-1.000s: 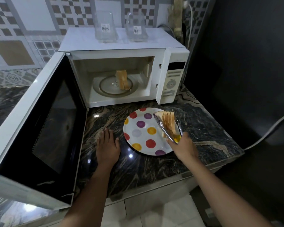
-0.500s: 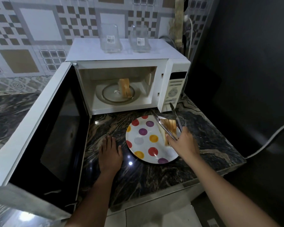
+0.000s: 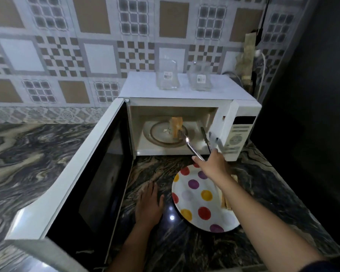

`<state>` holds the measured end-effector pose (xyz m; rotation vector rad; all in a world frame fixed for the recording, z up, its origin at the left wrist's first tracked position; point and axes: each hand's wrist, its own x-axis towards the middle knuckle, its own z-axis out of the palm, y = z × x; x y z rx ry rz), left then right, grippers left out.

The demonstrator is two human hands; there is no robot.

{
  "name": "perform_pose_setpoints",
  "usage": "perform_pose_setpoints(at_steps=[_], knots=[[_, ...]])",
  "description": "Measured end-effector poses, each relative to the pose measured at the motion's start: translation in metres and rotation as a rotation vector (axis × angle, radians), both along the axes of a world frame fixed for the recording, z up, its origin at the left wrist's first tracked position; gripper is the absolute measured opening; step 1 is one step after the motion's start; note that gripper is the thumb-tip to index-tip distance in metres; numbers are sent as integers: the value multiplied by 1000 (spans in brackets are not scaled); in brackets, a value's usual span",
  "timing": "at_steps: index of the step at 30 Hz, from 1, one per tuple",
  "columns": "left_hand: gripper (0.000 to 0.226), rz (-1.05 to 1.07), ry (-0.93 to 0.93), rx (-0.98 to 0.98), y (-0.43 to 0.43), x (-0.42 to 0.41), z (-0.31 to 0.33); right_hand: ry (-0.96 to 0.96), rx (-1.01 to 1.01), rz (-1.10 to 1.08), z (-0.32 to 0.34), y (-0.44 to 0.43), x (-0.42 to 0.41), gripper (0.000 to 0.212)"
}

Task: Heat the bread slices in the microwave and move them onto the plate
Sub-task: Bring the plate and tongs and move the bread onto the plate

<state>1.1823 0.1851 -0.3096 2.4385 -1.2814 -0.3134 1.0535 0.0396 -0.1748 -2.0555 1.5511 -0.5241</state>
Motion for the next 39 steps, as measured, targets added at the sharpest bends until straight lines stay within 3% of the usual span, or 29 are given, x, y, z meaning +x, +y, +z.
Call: perform_pose_setpoints(at_steps=[5, 8, 11, 16, 27, 32, 36, 39], knots=[[59, 66, -6, 6, -19, 13, 1, 45, 65, 55, 4, -28, 44, 80], [58, 110, -52, 15, -39, 23, -1, 16, 105, 45, 3, -47, 69, 67], [59, 135, -113, 43, -56, 33, -5, 116, 98, 66, 5, -67, 90, 69], [87, 163, -138, 8, -64, 36, -8, 138, 129, 82, 6, -95, 114, 63], [80, 196, -102, -30, -64, 37, -9, 140, 176, 48, 6, -106, 138, 43], [80, 200, -101, -36, -64, 37, -9, 97, 190, 59, 4, -106, 140, 48], [81, 202, -102, -42, -63, 36, -8, 162, 132, 66, 4, -105, 133, 65], [79, 202, -106, -40, -63, 36, -8, 170, 144, 64, 4, -104, 132, 62]])
